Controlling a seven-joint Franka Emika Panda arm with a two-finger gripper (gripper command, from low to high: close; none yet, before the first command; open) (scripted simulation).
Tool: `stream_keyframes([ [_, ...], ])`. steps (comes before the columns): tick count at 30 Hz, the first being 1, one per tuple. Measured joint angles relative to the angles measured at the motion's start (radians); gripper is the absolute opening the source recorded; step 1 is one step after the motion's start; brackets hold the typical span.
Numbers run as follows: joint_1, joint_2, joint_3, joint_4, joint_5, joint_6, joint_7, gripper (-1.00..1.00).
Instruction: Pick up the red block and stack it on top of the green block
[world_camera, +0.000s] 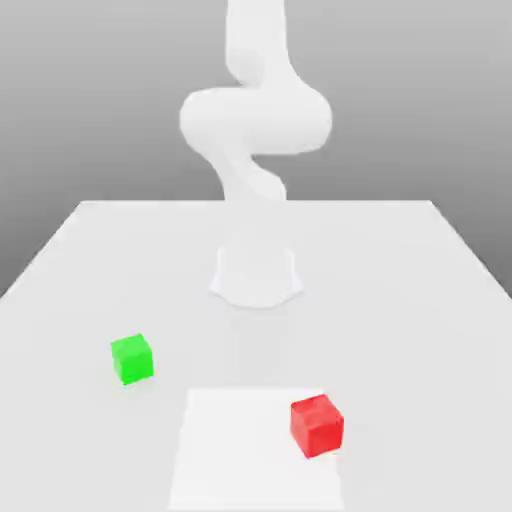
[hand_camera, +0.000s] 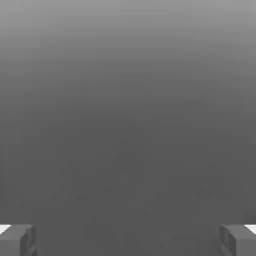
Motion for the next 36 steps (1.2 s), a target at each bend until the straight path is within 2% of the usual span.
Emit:
stream_keyframes([
  [13,0.091,0.479,0.019,-0.23,0.018,0.261,-0.13,0.0],
  [20,0.129,0.733,0.041,-0.351,-0.005,0.4,-0.176,0.0],
  [26,0.141,0.95,0.026,-0.34,-0.032,0.575,-0.164,0.0],
  [27,0.144,0.978,0.022,-0.336,-0.034,0.598,-0.163,-1.0],
  [33,0.144,0.991,0.022,-0.334,-0.038,0.609,-0.159,-1.0],
  [36,0.14,0.926,0.027,-0.344,-0.032,0.554,-0.164,-1.0],
])
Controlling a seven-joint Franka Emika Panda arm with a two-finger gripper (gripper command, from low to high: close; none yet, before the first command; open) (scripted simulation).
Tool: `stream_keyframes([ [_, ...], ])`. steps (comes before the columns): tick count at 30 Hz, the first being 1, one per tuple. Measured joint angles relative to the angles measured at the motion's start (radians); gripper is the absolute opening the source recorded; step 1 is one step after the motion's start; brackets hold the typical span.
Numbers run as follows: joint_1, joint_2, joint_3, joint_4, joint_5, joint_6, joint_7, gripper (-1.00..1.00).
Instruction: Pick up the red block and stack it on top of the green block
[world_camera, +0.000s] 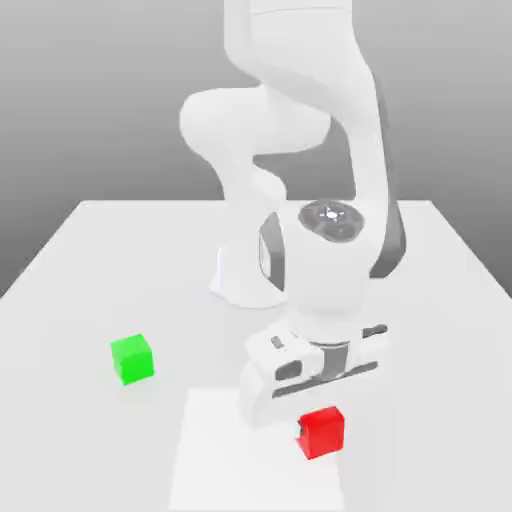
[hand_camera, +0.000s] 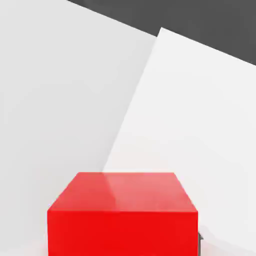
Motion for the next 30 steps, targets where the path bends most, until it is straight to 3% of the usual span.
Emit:
stream_keyframes([
  [4,-0.009,-0.138,0.002,-0.023,0.015,-0.115,-0.01,-1.0],
  [18,-0.566,-0.526,-0.297,-0.291,-0.166,-0.23,0.244,-1.0],
  [27,-0.517,-0.272,-0.351,-0.298,-0.026,0.028,0.159,-1.0],
  [28,-0.511,-0.248,-0.35,-0.298,-0.007,0.052,0.146,1.0],
  [30,-0.511,-0.248,-0.35,-0.298,-0.007,0.052,0.146,1.0],
])
